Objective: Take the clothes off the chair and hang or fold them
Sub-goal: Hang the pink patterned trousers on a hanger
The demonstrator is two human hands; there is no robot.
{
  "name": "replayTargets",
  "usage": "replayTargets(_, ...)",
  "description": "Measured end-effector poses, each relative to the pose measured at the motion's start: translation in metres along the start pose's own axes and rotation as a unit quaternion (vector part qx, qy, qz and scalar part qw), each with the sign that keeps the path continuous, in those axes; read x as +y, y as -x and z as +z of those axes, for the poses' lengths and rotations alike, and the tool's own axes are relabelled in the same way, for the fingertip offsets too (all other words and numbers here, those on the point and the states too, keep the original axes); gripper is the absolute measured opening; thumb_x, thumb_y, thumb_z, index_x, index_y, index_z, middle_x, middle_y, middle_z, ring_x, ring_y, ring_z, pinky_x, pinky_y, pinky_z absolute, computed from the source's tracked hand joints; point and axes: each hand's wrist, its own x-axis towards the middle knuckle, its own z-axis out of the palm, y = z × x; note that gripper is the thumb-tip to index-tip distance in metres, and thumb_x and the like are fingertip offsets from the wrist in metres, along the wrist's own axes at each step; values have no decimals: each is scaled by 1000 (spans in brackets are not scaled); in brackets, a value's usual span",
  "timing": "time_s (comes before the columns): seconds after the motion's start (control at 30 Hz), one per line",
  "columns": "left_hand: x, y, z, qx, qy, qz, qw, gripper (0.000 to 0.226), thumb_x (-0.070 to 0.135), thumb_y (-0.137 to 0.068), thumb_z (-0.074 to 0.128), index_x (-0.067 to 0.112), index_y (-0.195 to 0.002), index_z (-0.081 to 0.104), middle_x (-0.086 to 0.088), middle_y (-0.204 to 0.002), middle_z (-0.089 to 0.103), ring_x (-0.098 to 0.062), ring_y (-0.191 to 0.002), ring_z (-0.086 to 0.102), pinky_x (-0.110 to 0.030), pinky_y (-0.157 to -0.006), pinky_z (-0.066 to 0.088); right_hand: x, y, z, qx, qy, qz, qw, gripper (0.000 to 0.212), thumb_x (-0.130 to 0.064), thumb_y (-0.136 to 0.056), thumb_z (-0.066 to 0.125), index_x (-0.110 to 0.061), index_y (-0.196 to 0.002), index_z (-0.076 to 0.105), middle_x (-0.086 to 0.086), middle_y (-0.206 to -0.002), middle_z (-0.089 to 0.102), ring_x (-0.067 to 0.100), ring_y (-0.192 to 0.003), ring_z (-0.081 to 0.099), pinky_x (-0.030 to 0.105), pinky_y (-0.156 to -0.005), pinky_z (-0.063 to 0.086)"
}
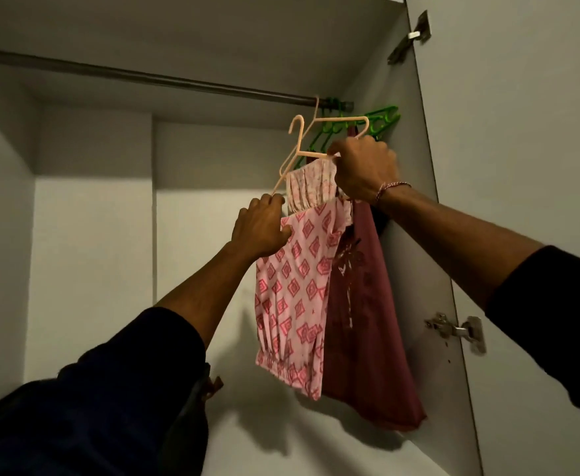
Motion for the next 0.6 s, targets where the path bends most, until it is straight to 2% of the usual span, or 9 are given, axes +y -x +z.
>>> replayTargets(0.07,-11,-26,7,18,-4,6,1000,55,37,-93,62,15,-140,43,-11,-140,50,-31,-125,49,-47,-99,42,2,-26,12,12,8,-1,1000,27,-18,-95,59,-21,-120,67,12,-104,68,35,-92,65,42,-73,54)
replayTargets(0.27,-32,-95,23,50,-52,34,997,51,36,-96,58,15,-139,43,-11,-138,52,-31,-124,50,-49,-100,41,15,-96,47,34,29,11,999,32,-15,-91,60,-22,-122,67,15,-111,66,41,-99,64,41,-74,48)
replayTargets(0.4,-44,-144,39,61,-60,40,996,51,37,-96,58,14,-139,43,-10,-138,52,-30,-124,51,-48,-100,41,29,-139,73,41,33,17,998,29,-14,-91,62,-18,-120,68,16,-108,64,38,-97,63,38,-70,46)
replayTargets(0.53,-54,-187,53,73,-65,41,994,52,35,-96,59,14,-140,41,-9,-141,50,-29,-127,50,-48,-101,40,44,-177,94,49,30,15,998,25,-16,-90,63,-15,-114,71,13,-93,59,35,-84,59,39,-68,49)
replayTargets(0.6,-56,-204,59,78,-67,41,994,52,32,-96,58,13,-141,40,-10,-143,49,-30,-128,49,-48,-103,39,51,-192,102,53,24,17,998,24,-15,-91,63,-15,-113,72,13,-93,60,36,-85,59,38,-69,49)
